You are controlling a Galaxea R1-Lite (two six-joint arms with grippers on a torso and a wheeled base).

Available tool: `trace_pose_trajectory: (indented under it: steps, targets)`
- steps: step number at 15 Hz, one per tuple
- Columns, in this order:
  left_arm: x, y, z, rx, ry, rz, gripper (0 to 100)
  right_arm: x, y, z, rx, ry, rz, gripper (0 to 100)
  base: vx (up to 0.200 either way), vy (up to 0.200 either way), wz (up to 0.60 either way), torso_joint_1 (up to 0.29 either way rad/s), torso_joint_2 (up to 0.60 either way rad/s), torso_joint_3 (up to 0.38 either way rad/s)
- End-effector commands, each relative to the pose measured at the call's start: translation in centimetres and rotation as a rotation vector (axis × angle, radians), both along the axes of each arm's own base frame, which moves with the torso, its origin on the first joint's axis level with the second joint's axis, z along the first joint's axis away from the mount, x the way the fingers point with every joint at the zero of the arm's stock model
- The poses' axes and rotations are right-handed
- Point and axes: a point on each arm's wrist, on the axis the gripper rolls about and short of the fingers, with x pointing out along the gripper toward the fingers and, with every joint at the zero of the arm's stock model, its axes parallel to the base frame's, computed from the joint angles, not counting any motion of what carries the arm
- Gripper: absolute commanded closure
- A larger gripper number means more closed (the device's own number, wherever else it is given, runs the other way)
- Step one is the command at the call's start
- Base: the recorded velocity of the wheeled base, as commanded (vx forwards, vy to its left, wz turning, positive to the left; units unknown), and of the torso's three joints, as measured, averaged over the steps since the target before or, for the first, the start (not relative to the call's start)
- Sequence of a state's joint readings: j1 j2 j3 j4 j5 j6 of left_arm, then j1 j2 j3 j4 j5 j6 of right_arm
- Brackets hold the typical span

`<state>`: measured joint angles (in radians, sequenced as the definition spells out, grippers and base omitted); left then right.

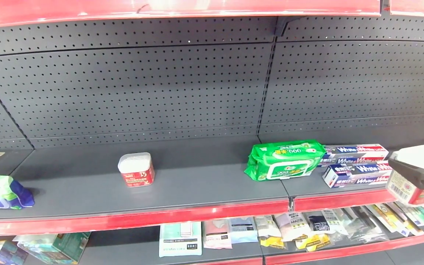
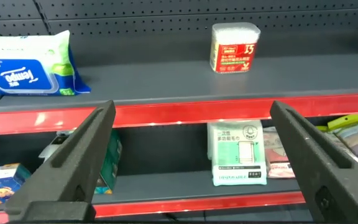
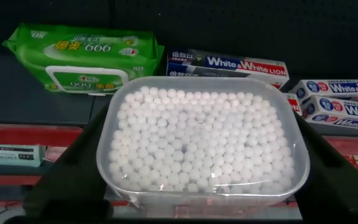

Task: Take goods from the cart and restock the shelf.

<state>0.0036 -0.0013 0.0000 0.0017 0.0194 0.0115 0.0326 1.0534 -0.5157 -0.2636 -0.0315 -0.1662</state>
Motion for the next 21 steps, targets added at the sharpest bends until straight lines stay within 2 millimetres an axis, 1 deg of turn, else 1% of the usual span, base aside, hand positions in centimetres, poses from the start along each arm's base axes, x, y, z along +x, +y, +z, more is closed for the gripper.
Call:
trace_pose_trajectory:
  steps: [1, 5, 9, 12, 13, 14, 15, 16, 17, 19, 20, 21]
  targets:
    - [0.0, 0.0, 0.0, 0.002, 0.001, 0.005, 0, -0.2, 0.1, -0.3, 0.005, 0.002, 0.024, 100, 0.0, 0.0, 0.0, 0.0, 0.0, 0.0]
    - [0.1, 0.0, 0.0, 0.002, 0.01, 0.012, 0, -0.3, 0.2, -0.2, 0.023, -0.003, 0.085, 100, 0.0, 0.0, 0.0, 0.0, 0.0, 0.0]
    - [0.3, 0.0, 0.1, 0.002, 0.044, 0.025, 0, -0.2, 0.3, 0.2, 0.118, -0.012, 0.113, 100, 0.0, 0.0, 0.0, 0.0, 0.0, 0.0]
    - [0.4, 0.0, 0.3, 0.008, 0.057, 0.021, 0, -0.9, 0.3, -0.4, 0.121, -0.001, 0.112, 100, 0.0, 0.0, 0.0, 0.0, 0.0, 0.0]
    - [0.1, 0.0, 4.3, -0.005, -0.001, 0.009, 0, -0.8, 0.3, -0.7, 0.113, 0.012, 0.113, 100, 0.0, 0.0, 0.0, 0.0, 0.0, 0.0]
    - [1.1, 0.0, 7.9, -0.1, 0.029, 0.006, 0, -0.7, 0.3, -0.7, 0.111, 0.015, 0.112, 100, 0.0, 0.0, 0.0, 0.0, 0.0, 0.0]
    - [1.7, 0.0, 8.8, -0.128, 0.051, -0.006, 0, -0.7, 0.3, -0.8, 0.109, 0.021, 0.111, 100, 0.0, 0.0, 0.0, 0.0, 0.0, 0.0]
    - [2.1, -0.1, 8.2, -0.1, 0.093, -0.041, 0, -0.6, 0.3, -1.0, 0.109, 0.028, 0.109, 100, 0.0, 0.0, 0.0, 0.0, 0.0, 0.0]
    - [3.1, -0.1, 7.4, -0.085, 0.176, -0.034, 0, -0.3, 0.3, -1.2, 0.109, 0.044, 0.105, 100, 0.0, 0.0, 0.0, 0.0, 0.0, 0.0]
    - [5.0, 0.2, 8.2, -0.073, 0.255, 0.093, 0, -0.2, 0.3, -1.3, 0.103, 0.049, 0.108, 100, 0.0, 0.0, 0.0, 0.0, 0.0, 0.0]
    - [6.9, 0.4, 8.7, -0.068, 0.309, 0.16, 0, 0.1, 0.3, -1.3, 0.099, 0.057, 0.107, 100, 0.0, 0.0, 0.0, 0.0, 0.0, 0.0]
    - [7.9, 0.4, 8.7, -0.061, 0.327, 0.159, 0, 0.2, 0.3, -1.4, 0.098, 0.061, 0.109, 100, 0.0, 0.0, 0.0, 0.0, 0.0, 0.0]
